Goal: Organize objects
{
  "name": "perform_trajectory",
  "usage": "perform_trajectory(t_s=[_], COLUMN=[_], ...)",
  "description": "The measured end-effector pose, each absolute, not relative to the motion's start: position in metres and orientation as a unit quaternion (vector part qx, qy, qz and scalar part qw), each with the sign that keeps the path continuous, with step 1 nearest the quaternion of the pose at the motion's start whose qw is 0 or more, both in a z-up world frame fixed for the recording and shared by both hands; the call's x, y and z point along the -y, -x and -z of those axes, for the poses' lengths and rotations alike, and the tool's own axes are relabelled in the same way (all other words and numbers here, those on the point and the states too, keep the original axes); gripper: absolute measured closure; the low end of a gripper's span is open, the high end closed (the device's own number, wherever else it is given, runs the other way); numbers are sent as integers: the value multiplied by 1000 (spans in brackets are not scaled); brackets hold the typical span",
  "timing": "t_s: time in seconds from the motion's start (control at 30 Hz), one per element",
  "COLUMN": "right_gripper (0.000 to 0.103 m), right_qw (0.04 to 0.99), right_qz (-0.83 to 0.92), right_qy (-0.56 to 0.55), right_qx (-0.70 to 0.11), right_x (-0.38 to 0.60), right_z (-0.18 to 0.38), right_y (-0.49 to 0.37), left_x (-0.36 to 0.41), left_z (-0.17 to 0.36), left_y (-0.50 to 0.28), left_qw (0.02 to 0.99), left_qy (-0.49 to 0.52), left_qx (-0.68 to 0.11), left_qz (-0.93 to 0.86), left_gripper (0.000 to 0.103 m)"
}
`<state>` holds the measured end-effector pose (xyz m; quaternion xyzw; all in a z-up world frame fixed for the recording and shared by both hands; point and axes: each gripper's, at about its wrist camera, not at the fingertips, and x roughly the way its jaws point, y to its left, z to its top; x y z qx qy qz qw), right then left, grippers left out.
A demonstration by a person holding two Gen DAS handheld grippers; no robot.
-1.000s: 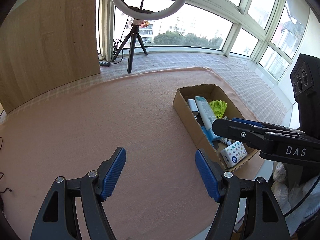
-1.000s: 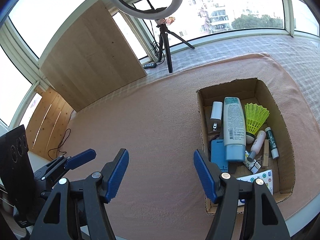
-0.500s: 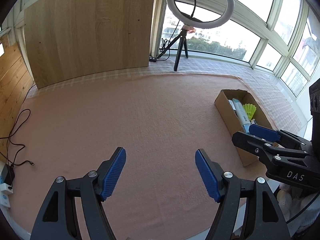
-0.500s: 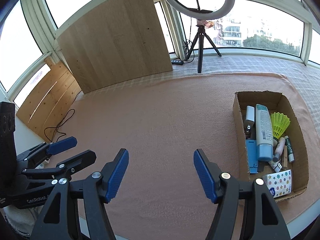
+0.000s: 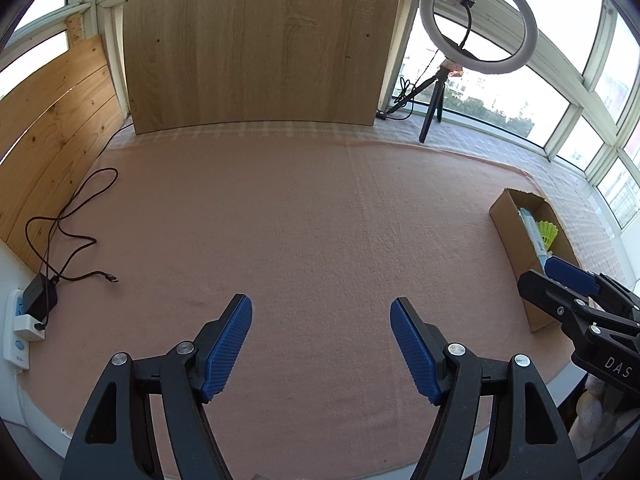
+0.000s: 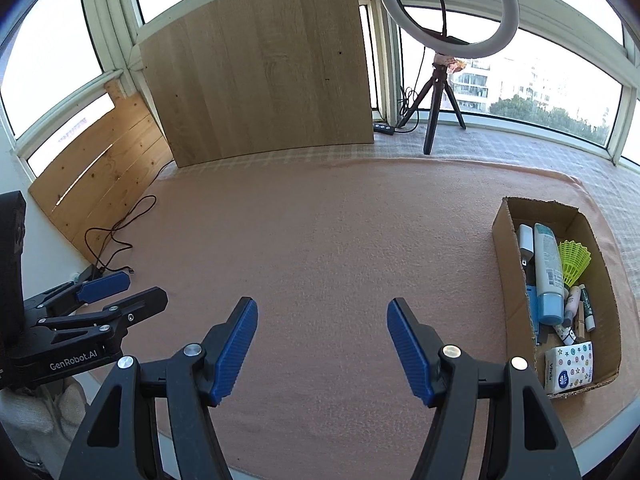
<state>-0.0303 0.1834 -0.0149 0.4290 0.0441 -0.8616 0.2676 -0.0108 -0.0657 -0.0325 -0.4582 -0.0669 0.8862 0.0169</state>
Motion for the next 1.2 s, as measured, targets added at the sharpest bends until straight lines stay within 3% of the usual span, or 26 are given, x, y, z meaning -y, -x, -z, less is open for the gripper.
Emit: perform_trajectory(t_s=[1.2], right_gripper=[39], right_qw=[254], right_qz=[866], right_qy=[-428], right_qx=[-56], right_x=[-162], right_z=[23], right_y=[28], left_x=[78], left_z=[35], left_y=[16], left_qw=[11], left_qy=[461], left_qx=[59], left_qz=[-885], left_gripper=[28])
